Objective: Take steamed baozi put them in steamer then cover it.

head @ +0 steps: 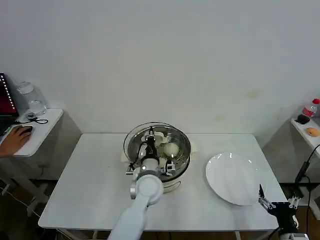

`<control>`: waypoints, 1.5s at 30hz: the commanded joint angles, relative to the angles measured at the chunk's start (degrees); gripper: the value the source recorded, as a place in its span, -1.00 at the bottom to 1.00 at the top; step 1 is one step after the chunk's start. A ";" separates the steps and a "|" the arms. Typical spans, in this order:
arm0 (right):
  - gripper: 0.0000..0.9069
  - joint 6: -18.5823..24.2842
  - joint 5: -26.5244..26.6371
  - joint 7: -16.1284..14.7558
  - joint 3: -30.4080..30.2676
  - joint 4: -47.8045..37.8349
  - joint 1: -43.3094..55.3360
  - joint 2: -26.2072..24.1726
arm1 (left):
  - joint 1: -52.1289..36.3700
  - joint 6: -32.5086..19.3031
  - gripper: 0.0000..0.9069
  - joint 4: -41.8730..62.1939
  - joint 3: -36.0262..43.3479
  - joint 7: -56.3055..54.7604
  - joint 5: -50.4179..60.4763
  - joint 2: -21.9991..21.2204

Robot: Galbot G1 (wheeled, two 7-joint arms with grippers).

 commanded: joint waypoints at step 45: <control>1.00 0.09 -1.37 -0.12 -1.48 -0.38 0.20 0.56 | 0.37 1.06 -1.00 1.74 1.80 0.52 -1.01 -1.76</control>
